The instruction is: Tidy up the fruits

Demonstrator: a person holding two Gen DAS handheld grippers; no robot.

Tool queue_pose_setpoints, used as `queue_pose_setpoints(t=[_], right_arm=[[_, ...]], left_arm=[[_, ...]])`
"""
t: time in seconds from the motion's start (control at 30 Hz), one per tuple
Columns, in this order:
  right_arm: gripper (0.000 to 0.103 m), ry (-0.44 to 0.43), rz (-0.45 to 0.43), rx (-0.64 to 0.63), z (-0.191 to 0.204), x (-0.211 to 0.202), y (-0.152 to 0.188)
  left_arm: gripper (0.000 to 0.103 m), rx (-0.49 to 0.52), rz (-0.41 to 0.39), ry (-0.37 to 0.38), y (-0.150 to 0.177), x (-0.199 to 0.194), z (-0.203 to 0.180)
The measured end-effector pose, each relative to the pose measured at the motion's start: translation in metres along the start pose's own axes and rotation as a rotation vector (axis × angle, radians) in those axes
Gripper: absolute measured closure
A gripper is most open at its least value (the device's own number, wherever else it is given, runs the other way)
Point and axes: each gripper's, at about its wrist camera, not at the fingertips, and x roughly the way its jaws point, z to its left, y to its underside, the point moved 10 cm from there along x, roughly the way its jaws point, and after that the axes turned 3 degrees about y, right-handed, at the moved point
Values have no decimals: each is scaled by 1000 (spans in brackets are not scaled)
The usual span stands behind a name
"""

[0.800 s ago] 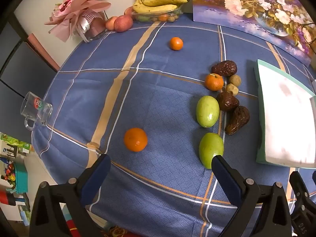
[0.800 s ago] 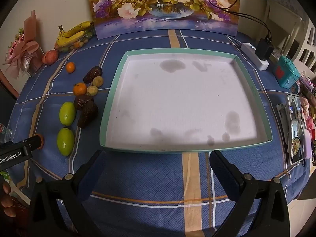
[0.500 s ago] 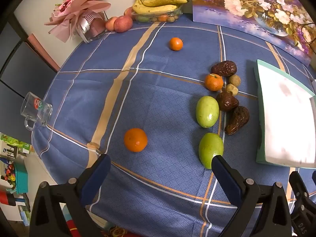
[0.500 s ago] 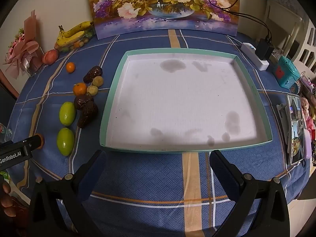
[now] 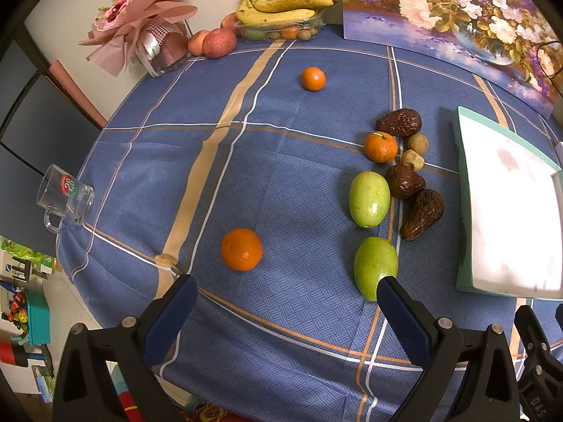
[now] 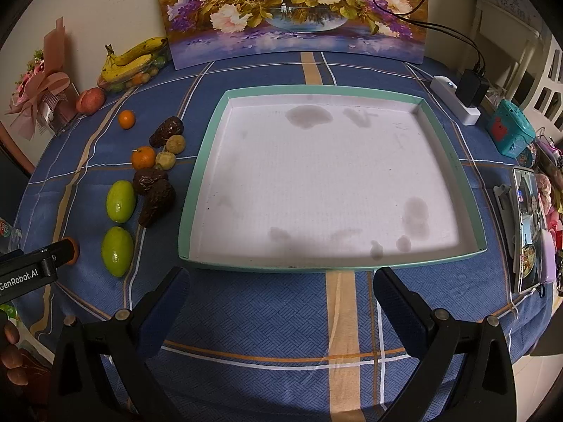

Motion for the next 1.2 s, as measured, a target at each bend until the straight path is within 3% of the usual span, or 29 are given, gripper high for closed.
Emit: queue_pose_setpoints(t=[1.0,1.2], right_arm=[[0,-1,1,-4,1,0,0],[0,-7,-49,-13,4,-8,-9]], left_arm=[[0,-29,5,2,-2,1,4],[0,-139,-94,65,-19,-8,23]])
